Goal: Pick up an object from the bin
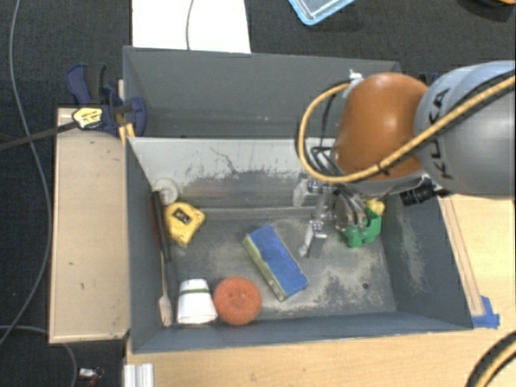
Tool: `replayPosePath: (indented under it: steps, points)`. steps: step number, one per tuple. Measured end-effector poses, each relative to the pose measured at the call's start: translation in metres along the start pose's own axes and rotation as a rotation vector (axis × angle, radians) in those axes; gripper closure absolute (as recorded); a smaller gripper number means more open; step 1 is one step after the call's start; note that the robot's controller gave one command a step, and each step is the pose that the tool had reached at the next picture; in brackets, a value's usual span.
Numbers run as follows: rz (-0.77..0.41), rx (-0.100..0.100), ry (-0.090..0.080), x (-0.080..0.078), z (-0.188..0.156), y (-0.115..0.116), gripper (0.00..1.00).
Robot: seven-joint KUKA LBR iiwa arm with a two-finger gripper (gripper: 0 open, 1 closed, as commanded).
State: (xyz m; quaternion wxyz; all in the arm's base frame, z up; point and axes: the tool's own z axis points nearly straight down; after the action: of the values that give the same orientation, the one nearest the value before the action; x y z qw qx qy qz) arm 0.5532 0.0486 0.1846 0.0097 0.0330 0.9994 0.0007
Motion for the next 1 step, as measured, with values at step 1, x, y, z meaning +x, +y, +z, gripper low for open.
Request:
replayPosePath:
  steps: [1]
  points:
    - [-0.116,0.001,0.02,0.0262,-0.0175,-0.0077,0.0]
